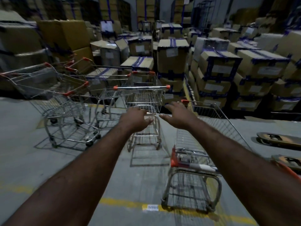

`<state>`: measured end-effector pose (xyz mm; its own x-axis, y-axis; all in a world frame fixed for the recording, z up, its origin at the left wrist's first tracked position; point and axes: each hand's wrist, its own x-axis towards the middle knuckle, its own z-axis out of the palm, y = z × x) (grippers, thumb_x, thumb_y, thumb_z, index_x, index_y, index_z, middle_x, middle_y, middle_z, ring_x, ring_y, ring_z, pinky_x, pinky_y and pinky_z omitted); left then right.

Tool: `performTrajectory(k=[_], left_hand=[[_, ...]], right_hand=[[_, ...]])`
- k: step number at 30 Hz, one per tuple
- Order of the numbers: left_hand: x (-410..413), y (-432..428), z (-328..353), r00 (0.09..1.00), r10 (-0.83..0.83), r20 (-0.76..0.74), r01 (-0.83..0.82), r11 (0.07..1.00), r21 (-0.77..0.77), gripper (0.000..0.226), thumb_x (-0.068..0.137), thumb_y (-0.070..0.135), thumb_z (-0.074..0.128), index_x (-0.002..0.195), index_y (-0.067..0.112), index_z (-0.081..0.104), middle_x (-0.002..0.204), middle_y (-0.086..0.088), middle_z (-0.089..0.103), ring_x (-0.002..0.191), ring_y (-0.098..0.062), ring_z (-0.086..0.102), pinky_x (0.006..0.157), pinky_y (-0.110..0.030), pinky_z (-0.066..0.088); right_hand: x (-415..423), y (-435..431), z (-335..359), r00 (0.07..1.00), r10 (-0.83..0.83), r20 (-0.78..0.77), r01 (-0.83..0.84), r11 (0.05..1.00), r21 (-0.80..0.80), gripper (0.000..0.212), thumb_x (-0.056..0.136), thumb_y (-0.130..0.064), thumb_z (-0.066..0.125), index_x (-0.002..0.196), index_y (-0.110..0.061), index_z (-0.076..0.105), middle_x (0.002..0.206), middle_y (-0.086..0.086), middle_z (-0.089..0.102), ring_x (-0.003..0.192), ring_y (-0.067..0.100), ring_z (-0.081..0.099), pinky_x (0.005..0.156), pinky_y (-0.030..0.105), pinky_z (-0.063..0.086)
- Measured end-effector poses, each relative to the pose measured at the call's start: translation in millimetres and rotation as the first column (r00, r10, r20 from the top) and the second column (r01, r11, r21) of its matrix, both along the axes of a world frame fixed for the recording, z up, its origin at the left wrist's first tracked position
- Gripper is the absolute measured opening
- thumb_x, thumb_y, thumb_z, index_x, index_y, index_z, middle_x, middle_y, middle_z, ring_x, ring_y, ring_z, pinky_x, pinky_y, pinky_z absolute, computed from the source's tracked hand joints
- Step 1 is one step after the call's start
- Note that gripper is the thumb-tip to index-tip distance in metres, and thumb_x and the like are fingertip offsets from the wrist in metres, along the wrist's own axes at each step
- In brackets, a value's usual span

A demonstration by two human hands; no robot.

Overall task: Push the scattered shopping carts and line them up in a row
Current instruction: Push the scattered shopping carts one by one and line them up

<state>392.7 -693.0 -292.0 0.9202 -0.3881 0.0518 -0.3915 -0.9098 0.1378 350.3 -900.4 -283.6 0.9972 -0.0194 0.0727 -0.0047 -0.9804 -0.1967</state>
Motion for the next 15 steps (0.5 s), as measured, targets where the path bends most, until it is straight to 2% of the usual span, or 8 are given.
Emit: performTrajectory(k=[5,11,15], left_hand=[[67,25,1,0.998,0.064,-0.016,-0.064,0.998,0.004,0.068,0.09,0.072,0.05,0.136,0.023,0.057,0.144,-0.01,0.051,0.136,-0.029,0.041,0.105,-0.052,0.043],[164,34,1,0.997,0.075,-0.034,-0.072,0.996,0.06,0.063,0.093,0.066,0.053,0.135,0.019,0.059,0.14,-0.01,0.054,0.133,-0.029,0.045,0.103,-0.045,0.046],[235,43,-2,0.996,0.084,-0.024,-0.082,0.994,0.069,0.065,0.094,0.067,0.051,0.136,0.017,0.059,0.142,-0.013,0.054,0.132,-0.031,0.047,0.104,-0.045,0.045]], right_hand=[[80,9,-9,0.999,0.032,-0.016,-0.032,0.999,-0.017,0.075,0.094,-0.074,0.04,0.154,-0.031,0.036,0.166,0.005,0.024,0.154,0.028,0.016,0.119,0.067,0.005],[195,4,-20,0.998,-0.009,-0.055,0.01,1.0,0.02,0.075,0.094,-0.073,0.041,0.155,-0.029,0.035,0.167,0.006,0.022,0.154,0.031,0.014,0.119,0.067,0.008],[267,-7,-22,0.999,-0.023,-0.049,0.026,0.998,0.054,0.075,0.096,-0.068,0.043,0.156,-0.025,0.033,0.167,0.007,0.022,0.154,0.03,0.015,0.119,0.065,0.008]])
